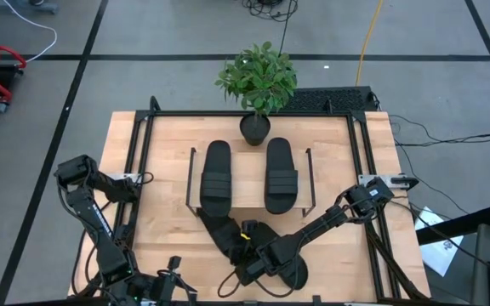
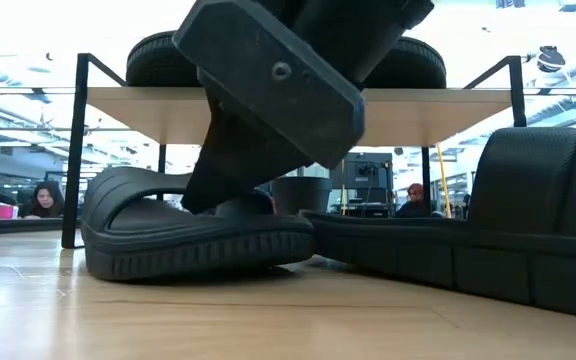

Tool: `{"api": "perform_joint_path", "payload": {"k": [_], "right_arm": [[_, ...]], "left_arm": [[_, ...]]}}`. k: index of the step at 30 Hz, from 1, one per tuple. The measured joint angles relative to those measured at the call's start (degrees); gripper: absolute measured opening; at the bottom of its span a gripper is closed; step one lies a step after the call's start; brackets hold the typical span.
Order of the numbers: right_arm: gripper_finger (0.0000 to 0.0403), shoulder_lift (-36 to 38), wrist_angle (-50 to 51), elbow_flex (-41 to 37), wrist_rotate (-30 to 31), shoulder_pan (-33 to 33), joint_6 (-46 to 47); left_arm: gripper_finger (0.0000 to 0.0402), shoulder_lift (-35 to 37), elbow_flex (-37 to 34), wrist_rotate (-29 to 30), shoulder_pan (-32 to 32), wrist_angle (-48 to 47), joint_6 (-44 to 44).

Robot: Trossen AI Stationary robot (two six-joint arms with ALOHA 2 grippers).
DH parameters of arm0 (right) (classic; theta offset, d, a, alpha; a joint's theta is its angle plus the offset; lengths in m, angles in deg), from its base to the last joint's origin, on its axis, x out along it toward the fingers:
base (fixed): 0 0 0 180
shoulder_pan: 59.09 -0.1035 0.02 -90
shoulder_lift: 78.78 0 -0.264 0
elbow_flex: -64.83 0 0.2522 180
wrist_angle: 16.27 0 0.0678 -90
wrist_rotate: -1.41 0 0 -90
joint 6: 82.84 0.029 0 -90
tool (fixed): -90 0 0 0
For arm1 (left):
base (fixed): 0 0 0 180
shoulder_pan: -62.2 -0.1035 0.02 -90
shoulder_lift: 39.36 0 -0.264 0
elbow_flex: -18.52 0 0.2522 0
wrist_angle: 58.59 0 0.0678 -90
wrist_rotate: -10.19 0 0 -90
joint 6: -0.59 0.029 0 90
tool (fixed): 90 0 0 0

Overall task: Pick and place slides into the shelf
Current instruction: Put the left black slide under the shelf

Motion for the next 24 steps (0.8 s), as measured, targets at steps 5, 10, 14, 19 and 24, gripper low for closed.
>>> {"api": "perform_joint_path", "payload": {"k": [5, 10, 14, 19, 24], "right_arm": [[0.0180, 0.5, -0.3, -0.1, 0.1, -0.3, -1.8], [0.0187, 2.9, 0.1, -0.2, -1.5, -1.5, -4.7], [0.0187, 7.0, 0.0, -0.2, -1.0, -3.2, -8.0], [0.0177, 12.8, 1.6, -0.2, -0.2, -5.9, -14.4], [0.0097, 18.5, 3.8, -0.6, 0.3, -9.7, -18.2]], "left_arm": [[0.0136, 0.0, 0.0, 0.0, 0.0, -1.4, -1.2], [0.0136, 0.0, 0.0, 0.0, 0.0, -4.2, -2.5], [0.0136, 0.0, 0.0, 0.1, -0.1, -5.0, -2.1], [0.0136, -1.5, 0.0, 1.9, -1.3, -4.6, 1.3], [0.0136, -6.8, 0.0, 1.5, -5.9, -1.0, 2.1]]}}
